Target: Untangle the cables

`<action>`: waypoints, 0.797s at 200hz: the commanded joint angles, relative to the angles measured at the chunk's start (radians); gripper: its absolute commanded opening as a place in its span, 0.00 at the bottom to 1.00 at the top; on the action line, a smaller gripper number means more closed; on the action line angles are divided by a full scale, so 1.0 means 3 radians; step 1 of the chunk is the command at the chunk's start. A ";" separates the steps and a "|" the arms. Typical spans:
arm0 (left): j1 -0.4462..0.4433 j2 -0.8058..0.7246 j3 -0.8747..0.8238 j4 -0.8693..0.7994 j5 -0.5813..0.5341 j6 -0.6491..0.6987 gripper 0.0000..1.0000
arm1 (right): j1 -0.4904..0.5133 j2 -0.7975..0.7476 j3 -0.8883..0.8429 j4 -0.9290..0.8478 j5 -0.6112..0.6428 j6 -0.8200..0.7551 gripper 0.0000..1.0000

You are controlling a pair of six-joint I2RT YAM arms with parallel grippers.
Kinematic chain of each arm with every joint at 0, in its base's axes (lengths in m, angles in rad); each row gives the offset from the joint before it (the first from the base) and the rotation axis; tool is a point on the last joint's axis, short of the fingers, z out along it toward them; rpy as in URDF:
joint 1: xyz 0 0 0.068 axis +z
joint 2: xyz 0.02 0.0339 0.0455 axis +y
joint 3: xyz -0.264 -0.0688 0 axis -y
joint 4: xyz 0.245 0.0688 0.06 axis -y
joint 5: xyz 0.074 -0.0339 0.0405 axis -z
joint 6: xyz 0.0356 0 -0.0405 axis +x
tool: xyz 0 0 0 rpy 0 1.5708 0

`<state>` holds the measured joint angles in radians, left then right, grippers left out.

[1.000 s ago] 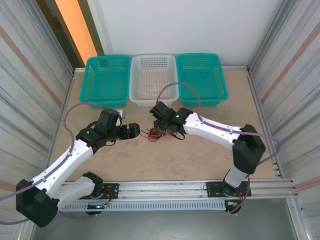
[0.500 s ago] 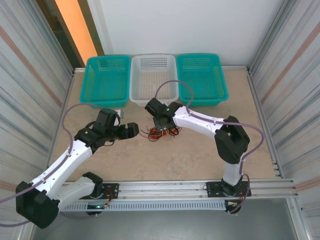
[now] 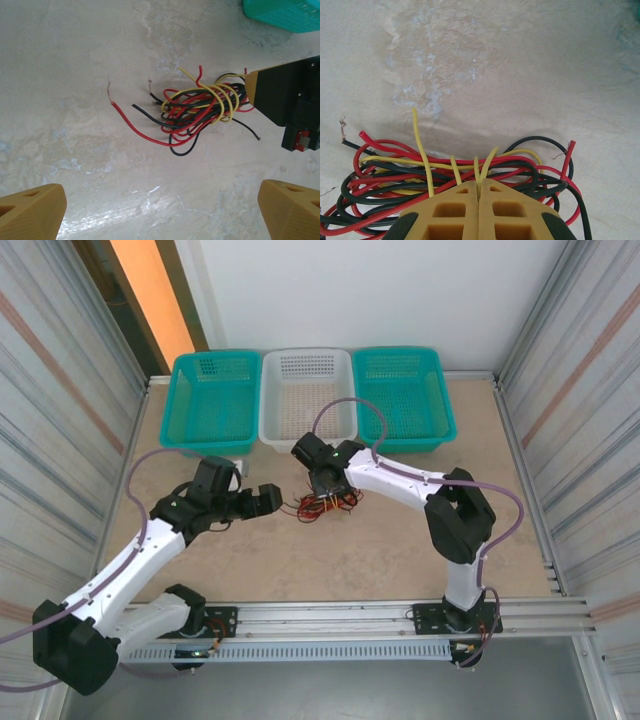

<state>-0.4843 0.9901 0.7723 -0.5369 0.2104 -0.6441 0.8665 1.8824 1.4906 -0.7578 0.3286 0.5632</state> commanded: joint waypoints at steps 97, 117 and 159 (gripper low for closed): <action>0.0013 -0.0188 -0.0241 0.1152 0.0331 -0.0465 0.99 | 0.0090 -0.1103 0.0114 0.0384 0.0031 0.0301 0.00; 0.0024 -0.0115 -0.0309 0.1352 0.0444 -0.0233 0.99 | 0.0062 -0.1087 0.0197 0.0343 -0.0054 0.0296 0.00; 0.0097 -0.0057 -0.0462 0.1590 0.0205 -0.0191 0.99 | 0.0090 -0.1215 0.0403 0.0381 -0.0240 0.0188 0.00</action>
<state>-0.4820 0.9676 0.6563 -0.1200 0.3187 -0.7418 0.8898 1.5707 1.5421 -0.6678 0.3004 0.6281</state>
